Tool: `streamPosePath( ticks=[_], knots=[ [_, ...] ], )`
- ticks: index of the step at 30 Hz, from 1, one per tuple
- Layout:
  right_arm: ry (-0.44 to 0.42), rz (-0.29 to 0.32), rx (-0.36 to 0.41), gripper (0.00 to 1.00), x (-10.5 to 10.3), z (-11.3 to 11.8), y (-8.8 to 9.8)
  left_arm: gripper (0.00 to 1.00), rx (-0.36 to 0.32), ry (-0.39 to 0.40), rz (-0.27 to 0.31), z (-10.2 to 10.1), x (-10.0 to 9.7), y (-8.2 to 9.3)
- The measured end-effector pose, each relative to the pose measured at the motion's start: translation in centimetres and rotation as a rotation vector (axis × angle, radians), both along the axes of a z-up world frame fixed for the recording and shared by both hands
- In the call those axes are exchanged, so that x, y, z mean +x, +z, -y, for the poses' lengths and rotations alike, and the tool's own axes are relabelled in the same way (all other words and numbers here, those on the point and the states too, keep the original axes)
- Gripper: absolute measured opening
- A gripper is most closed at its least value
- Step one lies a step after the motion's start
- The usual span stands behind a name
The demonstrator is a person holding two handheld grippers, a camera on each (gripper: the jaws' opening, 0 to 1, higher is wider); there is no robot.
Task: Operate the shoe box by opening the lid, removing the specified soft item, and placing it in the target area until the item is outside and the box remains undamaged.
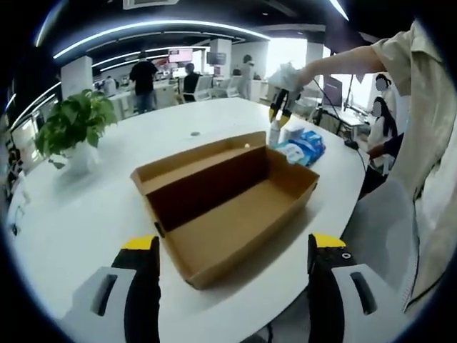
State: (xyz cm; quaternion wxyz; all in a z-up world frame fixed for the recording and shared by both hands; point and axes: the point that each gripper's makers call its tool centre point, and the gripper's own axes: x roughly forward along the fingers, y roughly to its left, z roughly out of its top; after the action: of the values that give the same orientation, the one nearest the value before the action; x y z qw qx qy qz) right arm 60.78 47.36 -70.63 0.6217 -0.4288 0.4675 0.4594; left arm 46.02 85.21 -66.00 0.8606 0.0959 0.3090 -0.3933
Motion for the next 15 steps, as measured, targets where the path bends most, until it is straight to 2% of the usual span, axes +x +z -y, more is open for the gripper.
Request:
streamPosePath(
  ticks=[5,11,15],
  knots=[
    [0.002,0.007,-0.003,0.23,0.0,0.2,0.1,0.83,0.013,0.015,-0.012,-0.3,0.1,-0.5],
    [0.014,0.033,0.007,0.28,0.0,-0.3,0.8,0.73,0.015,0.067,-0.006,-0.9,0.9,-0.5],
    [0.014,0.063,0.025,0.3,0.2,-0.9,1.6,0.69,0.016,0.075,0.011,-1.1,1.2,-0.3]
  ],
)
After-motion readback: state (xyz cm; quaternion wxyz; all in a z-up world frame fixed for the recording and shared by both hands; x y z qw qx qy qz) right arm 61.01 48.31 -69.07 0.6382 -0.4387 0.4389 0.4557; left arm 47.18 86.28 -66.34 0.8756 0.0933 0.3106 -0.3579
